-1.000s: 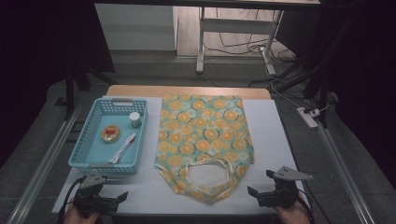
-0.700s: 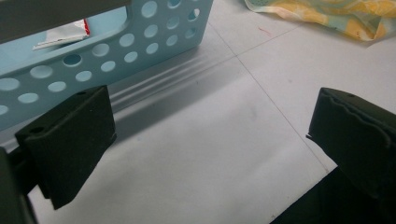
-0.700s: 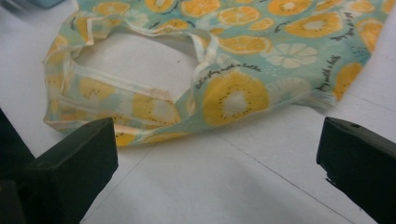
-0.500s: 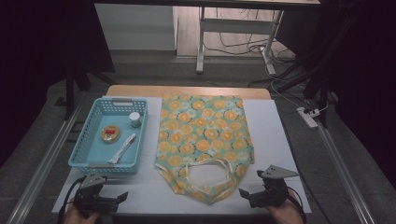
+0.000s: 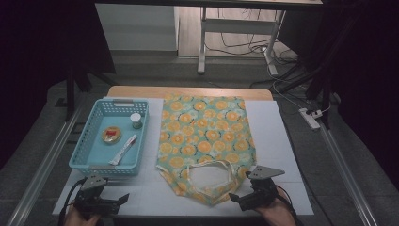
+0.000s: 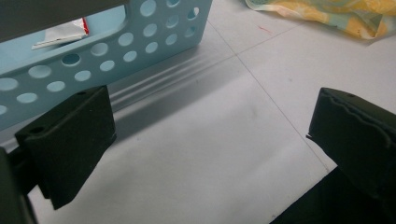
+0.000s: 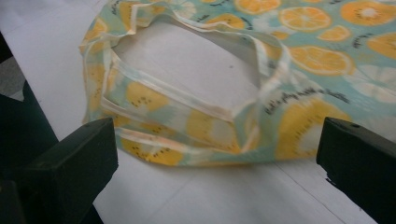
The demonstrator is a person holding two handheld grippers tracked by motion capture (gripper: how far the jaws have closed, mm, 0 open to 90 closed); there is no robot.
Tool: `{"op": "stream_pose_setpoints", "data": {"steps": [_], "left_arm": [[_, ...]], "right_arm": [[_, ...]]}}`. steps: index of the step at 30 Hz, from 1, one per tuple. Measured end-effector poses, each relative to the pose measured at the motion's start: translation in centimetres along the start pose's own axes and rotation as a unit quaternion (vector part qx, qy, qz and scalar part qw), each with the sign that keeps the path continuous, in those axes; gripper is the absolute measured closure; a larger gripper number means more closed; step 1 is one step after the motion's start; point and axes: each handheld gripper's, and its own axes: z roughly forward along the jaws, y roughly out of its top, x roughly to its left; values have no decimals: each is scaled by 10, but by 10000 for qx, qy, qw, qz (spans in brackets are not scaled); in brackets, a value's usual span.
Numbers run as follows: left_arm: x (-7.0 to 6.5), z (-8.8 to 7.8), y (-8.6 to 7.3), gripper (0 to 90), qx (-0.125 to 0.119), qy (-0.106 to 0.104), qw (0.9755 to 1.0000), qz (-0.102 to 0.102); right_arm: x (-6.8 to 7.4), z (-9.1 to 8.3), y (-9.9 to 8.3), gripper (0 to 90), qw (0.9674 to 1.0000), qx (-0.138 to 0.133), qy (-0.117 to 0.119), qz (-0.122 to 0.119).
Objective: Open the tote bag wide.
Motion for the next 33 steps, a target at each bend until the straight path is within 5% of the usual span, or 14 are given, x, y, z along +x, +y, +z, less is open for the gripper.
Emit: {"op": "stream_pose_setpoints", "data": {"steps": [15,33], "left_arm": [[0,0,0,7,3,3,10000,-7],[0,0,0,6,-1,0,10000,-13]], "right_arm": [[23,26,18,0,9984,197,408,-337],[63,66,42,12,9923,389,786,-880]]}}
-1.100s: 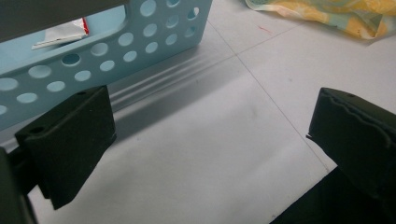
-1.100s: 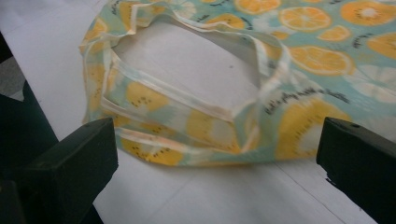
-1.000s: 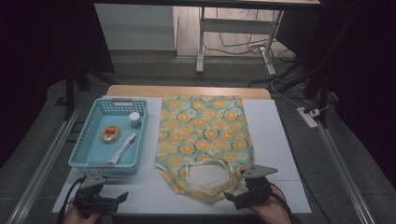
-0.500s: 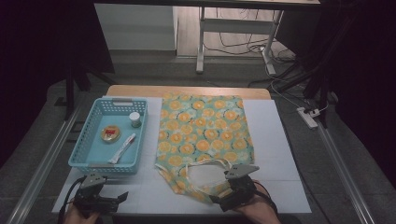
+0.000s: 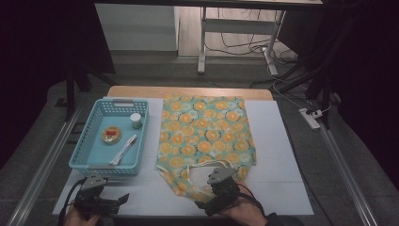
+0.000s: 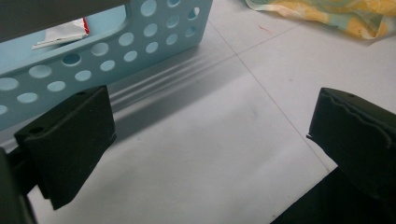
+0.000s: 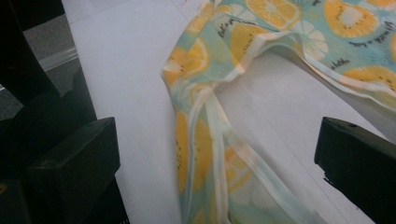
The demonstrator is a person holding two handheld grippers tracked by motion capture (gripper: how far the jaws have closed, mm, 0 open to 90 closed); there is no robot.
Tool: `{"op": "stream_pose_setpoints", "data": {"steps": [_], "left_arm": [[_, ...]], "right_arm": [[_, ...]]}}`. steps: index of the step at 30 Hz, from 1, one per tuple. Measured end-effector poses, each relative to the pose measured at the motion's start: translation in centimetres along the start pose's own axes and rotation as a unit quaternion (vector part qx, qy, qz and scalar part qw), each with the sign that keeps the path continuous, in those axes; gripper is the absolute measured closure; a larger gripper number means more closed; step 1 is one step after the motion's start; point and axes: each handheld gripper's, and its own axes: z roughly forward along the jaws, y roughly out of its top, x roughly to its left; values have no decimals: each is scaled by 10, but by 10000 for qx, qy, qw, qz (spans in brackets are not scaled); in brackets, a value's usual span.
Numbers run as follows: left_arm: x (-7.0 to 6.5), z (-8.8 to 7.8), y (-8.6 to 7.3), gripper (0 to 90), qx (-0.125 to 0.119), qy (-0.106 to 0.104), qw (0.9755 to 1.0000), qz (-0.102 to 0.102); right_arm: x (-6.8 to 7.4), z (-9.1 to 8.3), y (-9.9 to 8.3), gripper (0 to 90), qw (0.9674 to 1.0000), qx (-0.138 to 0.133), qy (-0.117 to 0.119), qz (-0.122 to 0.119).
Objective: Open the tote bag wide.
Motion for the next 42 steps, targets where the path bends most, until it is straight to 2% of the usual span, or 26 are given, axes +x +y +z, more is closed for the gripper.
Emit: {"op": "stream_pose_setpoints", "data": {"steps": [4,6,9,14,15,17,20,21,26,35,42], "left_arm": [[0,0,0,6,2,2,10000,8],[0,0,0,7,4,5,10000,10],[0,0,0,6,13,9,10000,20],[0,0,0,7,19,10,10000,32],[-1,0,0,7,13,12,10000,34],[-1,0,0,7,22,10,10000,38],[-1,0,0,7,24,11,10000,33],[-1,0,0,7,20,15,10000,36],[-1,0,0,7,20,13,10000,30],[0,0,0,7,17,9,10000,11],[0,0,0,7,15,-2,10000,0]], "right_arm": [[3,5,3,54,10000,26,28,-86],[5,10,5,152,9997,100,90,-227],[7,13,8,290,9994,121,105,-301],[9,17,10,544,9981,305,299,-442],[9,18,10,577,9978,362,298,-475],[9,20,10,698,9974,428,258,-525],[8,19,11,860,9964,452,324,-646],[8,18,12,886,9961,453,323,-682],[6,12,16,894,9971,305,333,-620],[-13,-8,29,895,9988,12,343,-342],[-32,-17,40,895,9993,21,195,-306]]}}
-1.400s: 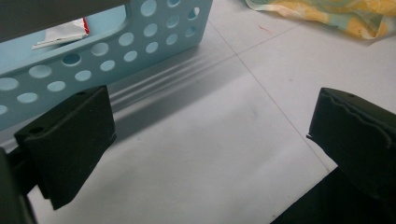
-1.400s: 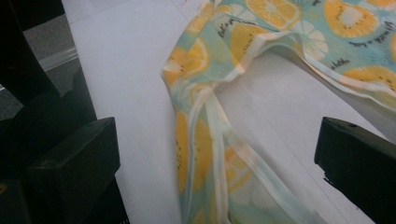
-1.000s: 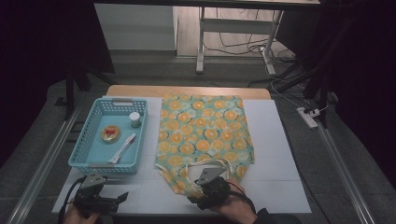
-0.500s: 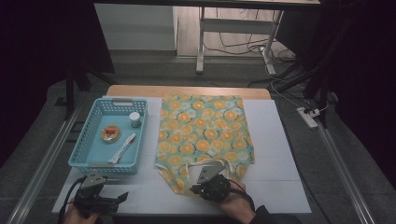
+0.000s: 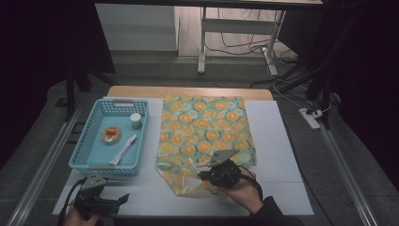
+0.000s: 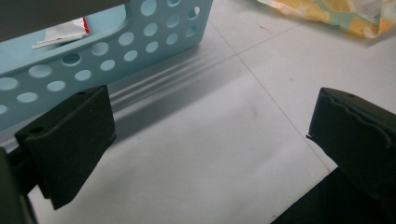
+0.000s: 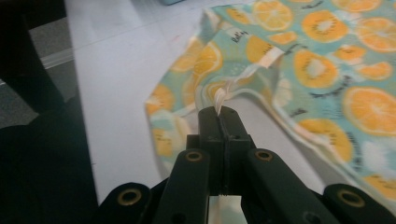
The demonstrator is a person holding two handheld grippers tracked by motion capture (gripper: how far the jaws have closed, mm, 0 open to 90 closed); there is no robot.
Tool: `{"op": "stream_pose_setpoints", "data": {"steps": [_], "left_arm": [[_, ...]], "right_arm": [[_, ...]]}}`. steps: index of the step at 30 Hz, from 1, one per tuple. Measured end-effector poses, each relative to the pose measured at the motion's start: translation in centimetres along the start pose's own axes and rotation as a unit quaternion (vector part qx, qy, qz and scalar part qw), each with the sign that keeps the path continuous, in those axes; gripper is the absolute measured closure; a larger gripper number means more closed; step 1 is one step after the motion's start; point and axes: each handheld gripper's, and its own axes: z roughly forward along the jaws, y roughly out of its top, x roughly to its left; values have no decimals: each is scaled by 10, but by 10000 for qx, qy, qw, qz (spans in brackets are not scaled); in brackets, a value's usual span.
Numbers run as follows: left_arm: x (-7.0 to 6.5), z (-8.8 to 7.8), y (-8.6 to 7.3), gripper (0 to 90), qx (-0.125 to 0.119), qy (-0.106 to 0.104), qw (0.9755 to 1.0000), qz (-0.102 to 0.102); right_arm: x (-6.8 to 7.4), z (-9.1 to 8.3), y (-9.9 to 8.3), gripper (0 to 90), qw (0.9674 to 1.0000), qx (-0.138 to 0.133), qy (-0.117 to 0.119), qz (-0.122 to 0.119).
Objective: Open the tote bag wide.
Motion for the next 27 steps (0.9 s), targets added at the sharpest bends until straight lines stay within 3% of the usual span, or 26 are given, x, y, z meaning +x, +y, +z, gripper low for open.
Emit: {"op": "stream_pose_setpoints", "data": {"steps": [15,27], "left_arm": [[1,0,0,8,-3,-1,10000,-26],[1,0,0,8,4,-6,10000,-35]], "right_arm": [[-42,-3,13,895,9996,68,-177,210],[-72,-18,23,895,9990,-33,-235,367]]}}
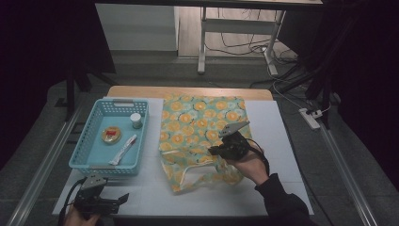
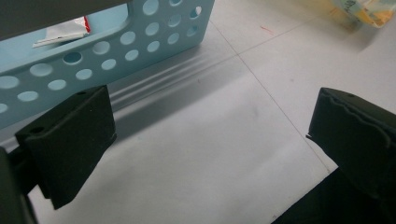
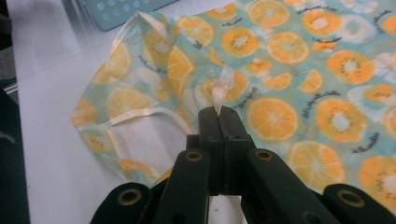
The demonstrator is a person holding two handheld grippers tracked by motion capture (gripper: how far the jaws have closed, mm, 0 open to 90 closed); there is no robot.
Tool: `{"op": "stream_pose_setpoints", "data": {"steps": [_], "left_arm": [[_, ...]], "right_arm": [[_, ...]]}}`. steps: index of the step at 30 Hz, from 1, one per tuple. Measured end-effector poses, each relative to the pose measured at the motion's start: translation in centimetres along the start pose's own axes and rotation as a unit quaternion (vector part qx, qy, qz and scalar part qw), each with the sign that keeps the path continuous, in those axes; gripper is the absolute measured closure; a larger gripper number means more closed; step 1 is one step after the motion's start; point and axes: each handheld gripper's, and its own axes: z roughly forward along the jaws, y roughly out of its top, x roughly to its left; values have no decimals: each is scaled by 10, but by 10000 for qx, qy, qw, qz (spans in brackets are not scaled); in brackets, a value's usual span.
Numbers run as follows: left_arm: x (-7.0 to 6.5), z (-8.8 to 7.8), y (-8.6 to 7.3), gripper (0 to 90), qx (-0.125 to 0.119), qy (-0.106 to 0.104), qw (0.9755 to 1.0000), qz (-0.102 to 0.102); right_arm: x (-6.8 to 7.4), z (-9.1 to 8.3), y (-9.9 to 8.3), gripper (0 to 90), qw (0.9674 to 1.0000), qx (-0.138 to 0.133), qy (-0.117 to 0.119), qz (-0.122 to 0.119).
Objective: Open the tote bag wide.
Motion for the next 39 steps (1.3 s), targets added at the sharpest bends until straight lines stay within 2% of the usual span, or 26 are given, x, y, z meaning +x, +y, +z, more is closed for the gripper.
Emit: {"op": "stream_pose_setpoints", "data": {"steps": [10,15,17,27,39], "left_arm": [[0,0,0,8,-7,0,10000,1],[0,0,0,8,-16,-5,10000,-1],[0,0,0,8,-23,-8,10000,-6],[1,0,0,8,-25,-19,10000,-8],[0,0,0,9,-18,-22,10000,-3]], "right_arm": [[-22,6,13,895,10000,-5,-73,45],[-41,20,21,895,9998,-33,-101,150],[-43,21,22,895,9998,-34,-115,171],[-72,43,33,895,9992,-62,-211,331],[-97,68,31,894,9980,140,-480,393]]}}
